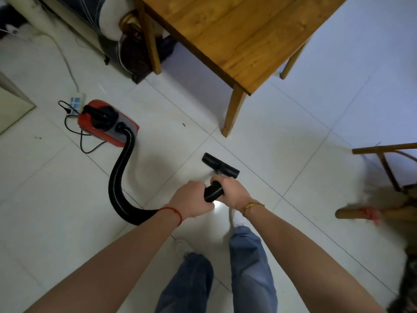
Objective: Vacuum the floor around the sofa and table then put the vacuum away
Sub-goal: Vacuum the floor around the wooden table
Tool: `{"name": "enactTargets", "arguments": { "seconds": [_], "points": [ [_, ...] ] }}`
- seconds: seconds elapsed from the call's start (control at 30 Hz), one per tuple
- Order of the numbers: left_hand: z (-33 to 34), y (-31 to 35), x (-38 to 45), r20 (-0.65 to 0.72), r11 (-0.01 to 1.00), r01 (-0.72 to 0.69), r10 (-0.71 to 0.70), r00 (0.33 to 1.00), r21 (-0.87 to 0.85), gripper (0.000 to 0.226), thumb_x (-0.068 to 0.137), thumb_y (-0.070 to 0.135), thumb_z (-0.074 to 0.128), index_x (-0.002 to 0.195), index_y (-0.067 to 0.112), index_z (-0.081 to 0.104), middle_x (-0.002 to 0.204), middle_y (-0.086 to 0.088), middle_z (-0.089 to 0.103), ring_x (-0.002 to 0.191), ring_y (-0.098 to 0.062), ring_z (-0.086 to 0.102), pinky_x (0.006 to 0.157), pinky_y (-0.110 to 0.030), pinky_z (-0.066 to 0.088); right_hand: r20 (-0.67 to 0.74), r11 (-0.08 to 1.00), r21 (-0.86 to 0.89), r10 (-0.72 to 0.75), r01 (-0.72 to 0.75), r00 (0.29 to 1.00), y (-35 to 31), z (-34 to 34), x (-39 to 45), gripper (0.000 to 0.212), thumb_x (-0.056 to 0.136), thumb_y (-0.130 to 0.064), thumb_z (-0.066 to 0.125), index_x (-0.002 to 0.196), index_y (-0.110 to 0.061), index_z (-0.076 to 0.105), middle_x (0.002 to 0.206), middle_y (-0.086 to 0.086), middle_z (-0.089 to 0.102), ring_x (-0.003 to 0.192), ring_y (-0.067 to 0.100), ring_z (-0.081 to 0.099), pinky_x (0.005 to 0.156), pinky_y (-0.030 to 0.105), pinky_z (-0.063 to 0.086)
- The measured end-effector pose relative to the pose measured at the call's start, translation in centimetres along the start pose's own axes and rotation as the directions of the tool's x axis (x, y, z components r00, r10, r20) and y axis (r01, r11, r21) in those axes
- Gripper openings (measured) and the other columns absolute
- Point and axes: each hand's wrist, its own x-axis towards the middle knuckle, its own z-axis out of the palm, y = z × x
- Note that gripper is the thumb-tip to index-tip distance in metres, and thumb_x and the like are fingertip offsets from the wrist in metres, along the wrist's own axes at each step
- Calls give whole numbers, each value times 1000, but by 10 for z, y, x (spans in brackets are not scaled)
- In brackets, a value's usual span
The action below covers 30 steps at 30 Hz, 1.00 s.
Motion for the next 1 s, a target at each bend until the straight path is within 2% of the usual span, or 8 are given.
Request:
{"name": "enactTargets", "arguments": {
  "seconds": [0.1,0.23,0.33,0.5,0.6,0.67,0.83,1.0],
  "points": [
    [15,33,17,-23,999,-15,16,1000,46,17,73,26,63,79,11,58,73,-5,67,58,-21,64,50,-24,44,-20,999,25,26,-26,999,33,-19,-10,24,78,-24,70,98,-19,57,87,3,64,76,24,60,71,37,52],
    [28,78,47,-46,997,-32,35,998,71,19,74,27,63,81,10,57,77,-5,63,69,-24,62,51,-25,38,-53,999,46,19,-17,998,77,-52,-14,24,78,-21,70,98,-19,58,89,1,62,75,22,57,69,32,47],
    [32,113,72,-52,996,-29,34,998,88,18,75,26,61,81,11,56,74,-2,60,66,-23,60,49,-25,36,-70,1000,28,-2,3,998,110,-81,-10,29,79,-19,71,104,-16,59,93,1,62,77,18,53,71,26,41],
    [34,167,114,-60,999,19,-18,998,29,12,76,24,58,75,14,52,66,1,57,55,-16,53,49,-24,39,-25,998,-20,-53,52,998,160,-133,3,33,79,-20,72,110,-17,58,103,5,65,85,23,59,80,32,49],
    [35,196,135,-68,1000,18,-20,997,-24,15,78,24,58,69,17,47,65,1,56,54,-15,53,48,-23,38,12,995,-35,-93,94,996,185,-168,9,32,80,-19,71,109,-15,59,102,4,65,83,20,57,75,28,44],
    [32,216,149,-86,1000,4,-4,996,-2,19,80,24,59,68,19,45,65,1,56,54,-15,52,48,-23,37,4,995,-28,-92,92,996,201,-187,13,29,80,-19,71,107,-14,60,98,3,66,78,16,54,71,24,39],
    [21,261,178,-106,998,20,-14,994,54,17,80,26,58,70,20,45,69,0,59,56,-15,53,48,-24,37,-29,997,-8,-79,79,996,238,-218,24,28,78,-18,72,103,-18,58,99,2,66,85,20,61,78,32,50],
    [23,291,212,-106,997,70,-67,992,18,20,80,26,60,69,21,44,68,1,57,55,-14,52,48,-24,38,-19,993,-51,-105,104,994,268,-246,44,24,82,-18,68,103,-17,55,102,3,64,84,23,61,77,33,50]
  ]
}}
